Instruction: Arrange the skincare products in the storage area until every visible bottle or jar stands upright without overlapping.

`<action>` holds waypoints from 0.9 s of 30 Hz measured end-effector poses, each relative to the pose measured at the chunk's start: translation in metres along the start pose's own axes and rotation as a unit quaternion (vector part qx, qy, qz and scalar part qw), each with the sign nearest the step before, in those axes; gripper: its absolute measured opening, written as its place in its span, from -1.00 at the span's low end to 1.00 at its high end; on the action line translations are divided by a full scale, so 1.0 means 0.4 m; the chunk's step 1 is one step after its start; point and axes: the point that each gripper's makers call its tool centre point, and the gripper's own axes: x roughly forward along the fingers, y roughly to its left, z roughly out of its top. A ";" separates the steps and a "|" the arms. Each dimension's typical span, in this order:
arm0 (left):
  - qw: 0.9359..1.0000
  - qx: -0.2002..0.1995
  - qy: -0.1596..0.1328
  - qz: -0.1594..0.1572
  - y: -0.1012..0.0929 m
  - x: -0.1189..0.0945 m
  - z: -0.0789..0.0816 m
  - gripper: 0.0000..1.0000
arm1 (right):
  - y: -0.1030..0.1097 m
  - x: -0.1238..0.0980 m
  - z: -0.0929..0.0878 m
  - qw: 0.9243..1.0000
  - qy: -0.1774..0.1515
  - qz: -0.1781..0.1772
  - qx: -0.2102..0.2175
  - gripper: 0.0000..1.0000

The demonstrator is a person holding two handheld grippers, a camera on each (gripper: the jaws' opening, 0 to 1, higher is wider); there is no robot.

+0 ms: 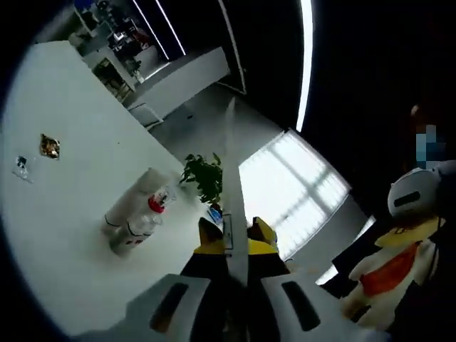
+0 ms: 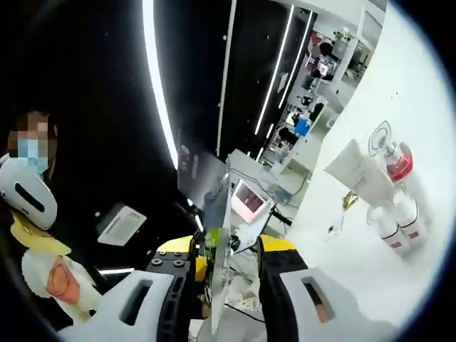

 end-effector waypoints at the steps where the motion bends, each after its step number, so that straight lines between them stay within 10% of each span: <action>1: 1.000 -0.007 -0.006 -0.003 -0.002 -0.002 0.006 -0.97 | 0.011 0.003 -0.011 1.000 0.000 0.009 0.023 -0.33; 9: 0.998 0.009 0.056 0.023 0.021 -0.001 -0.066 -0.97 | -0.009 0.033 0.006 0.996 -0.041 -0.003 0.077 -0.62; 16: 0.998 0.004 0.045 0.042 0.043 -0.001 -0.063 -0.98 | -0.036 0.021 -0.001 0.993 -0.022 -0.024 0.116 -0.91; 27: 0.997 0.010 0.078 0.007 0.016 -0.003 -0.072 -0.86 | 0.006 -0.002 0.041 0.989 -0.027 0.036 0.138 -0.97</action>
